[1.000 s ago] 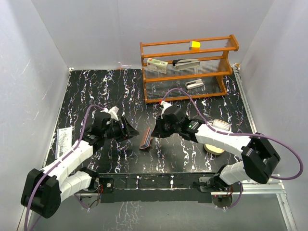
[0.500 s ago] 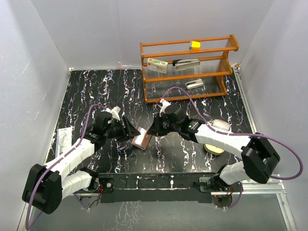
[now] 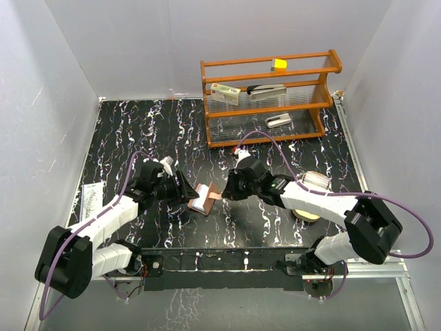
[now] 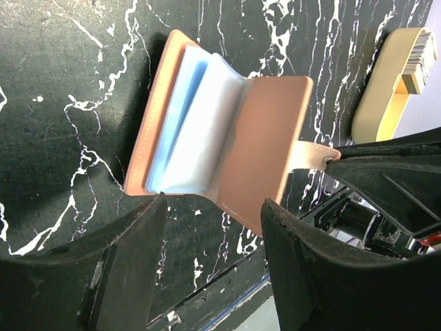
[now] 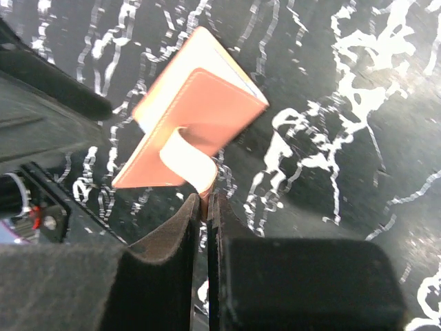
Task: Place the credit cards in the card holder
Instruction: Open the card holder at the center of the board.
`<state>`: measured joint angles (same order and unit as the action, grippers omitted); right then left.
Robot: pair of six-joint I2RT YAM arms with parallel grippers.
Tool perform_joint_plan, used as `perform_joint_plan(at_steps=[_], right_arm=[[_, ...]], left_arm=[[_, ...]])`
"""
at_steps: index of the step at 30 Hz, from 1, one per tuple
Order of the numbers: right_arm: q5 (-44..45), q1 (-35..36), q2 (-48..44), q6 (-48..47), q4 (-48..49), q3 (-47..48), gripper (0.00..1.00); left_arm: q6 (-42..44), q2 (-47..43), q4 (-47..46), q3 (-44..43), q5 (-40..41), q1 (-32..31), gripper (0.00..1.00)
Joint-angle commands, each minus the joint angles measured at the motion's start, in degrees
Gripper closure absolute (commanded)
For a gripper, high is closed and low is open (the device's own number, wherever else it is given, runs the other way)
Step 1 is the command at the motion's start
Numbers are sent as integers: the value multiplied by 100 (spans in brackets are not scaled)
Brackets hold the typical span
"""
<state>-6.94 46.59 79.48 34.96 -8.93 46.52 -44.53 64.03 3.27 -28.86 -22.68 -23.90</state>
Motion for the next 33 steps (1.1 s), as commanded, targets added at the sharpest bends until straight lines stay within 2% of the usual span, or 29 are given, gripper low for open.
perform_joint_plan(at_steps=[1,18,33], right_arm=[[476,-9,-318,-215,-277,-204,100],[1128,-12,-522,-385,-521,-601,100],[1533,-27,-250,-376,-591,-748,100]], left_arm=[[116,150,-21,18,2,-9,45],[155,781,-552,84,-182,-9,47],[210,785,-411,55,-37,-9,46]])
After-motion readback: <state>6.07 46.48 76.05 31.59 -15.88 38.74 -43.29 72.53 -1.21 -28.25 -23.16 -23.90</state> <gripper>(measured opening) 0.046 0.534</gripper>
